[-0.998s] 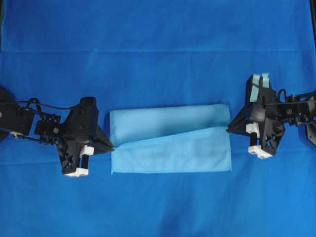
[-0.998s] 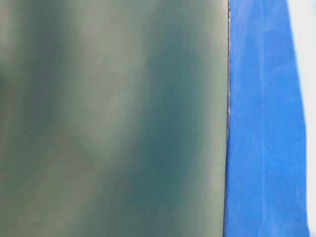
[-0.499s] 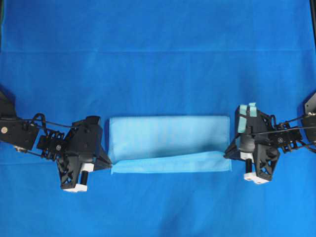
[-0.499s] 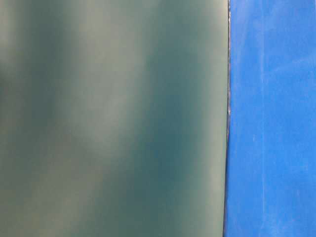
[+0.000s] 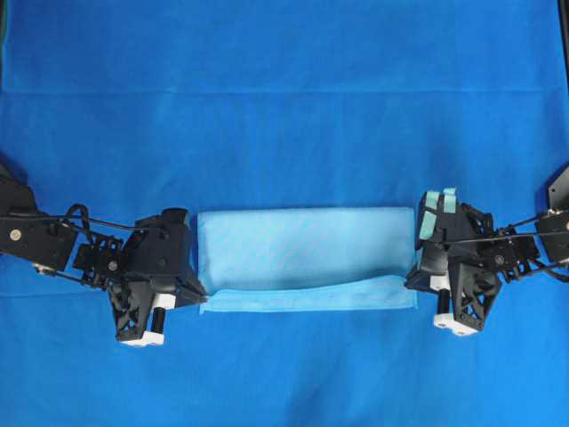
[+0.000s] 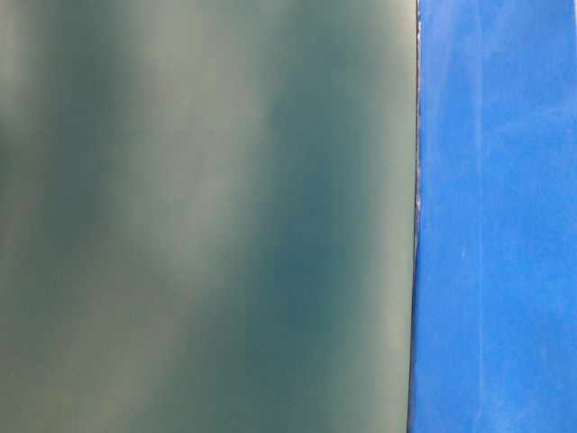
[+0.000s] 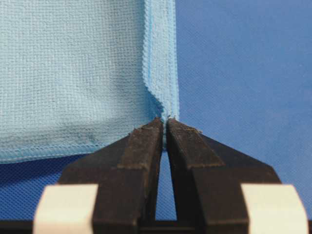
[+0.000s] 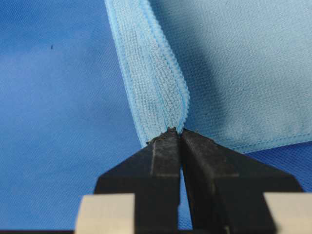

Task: Fold the light blue towel.
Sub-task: 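Lower the held corners onto the near edge and release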

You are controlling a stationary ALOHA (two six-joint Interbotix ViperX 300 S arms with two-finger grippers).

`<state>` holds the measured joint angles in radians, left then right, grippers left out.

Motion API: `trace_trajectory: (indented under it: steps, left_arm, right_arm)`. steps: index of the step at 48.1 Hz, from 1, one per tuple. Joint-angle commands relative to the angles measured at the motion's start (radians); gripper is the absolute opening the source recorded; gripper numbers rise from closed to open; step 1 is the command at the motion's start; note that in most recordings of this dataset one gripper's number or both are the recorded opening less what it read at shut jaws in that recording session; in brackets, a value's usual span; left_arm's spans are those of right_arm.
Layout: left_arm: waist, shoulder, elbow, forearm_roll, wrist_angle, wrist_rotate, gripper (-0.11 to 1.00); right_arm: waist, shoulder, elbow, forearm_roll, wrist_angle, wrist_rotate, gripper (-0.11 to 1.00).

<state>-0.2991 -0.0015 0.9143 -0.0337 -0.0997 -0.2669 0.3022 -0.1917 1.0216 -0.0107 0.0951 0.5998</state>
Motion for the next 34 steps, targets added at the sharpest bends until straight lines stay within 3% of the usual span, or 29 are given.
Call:
trace_trajectory:
  steps: [1, 5, 9, 11, 15, 25, 34]
  left_arm:
    - [0.0, -0.011, -0.017, 0.0, -0.003, -0.008, 0.06]
    - [-0.012, -0.021, -0.018, 0.0, 0.0, -0.021, 0.21]
    - [-0.028, -0.046, -0.018, 0.0, 0.011, -0.025, 0.45]
    - [-0.037, -0.061, -0.018, 0.0, 0.02, -0.015, 0.57]
    - [-0.038, -0.097, -0.015, 0.002, 0.041, -0.009, 0.73]
    - [0.021, -0.147, -0.015, 0.005, 0.052, 0.026, 0.72]
    - [0.14, -0.147, -0.018, 0.003, 0.052, 0.115, 0.72]
  right_arm:
    - [0.021, -0.003, -0.021, 0.003, -0.011, 0.002, 0.16]
    - [0.041, 0.0, -0.034, 0.003, -0.017, 0.003, 0.41]
    - [0.066, -0.003, -0.054, 0.002, -0.009, 0.002, 0.62]
    - [0.069, -0.008, -0.058, 0.0, -0.003, 0.0, 0.64]
    - [0.067, -0.025, -0.064, -0.006, 0.025, -0.008, 0.57]
    - [-0.012, -0.101, -0.051, -0.072, 0.117, -0.008, 0.56]
    - [-0.178, -0.153, -0.018, -0.161, 0.146, -0.009, 0.56]
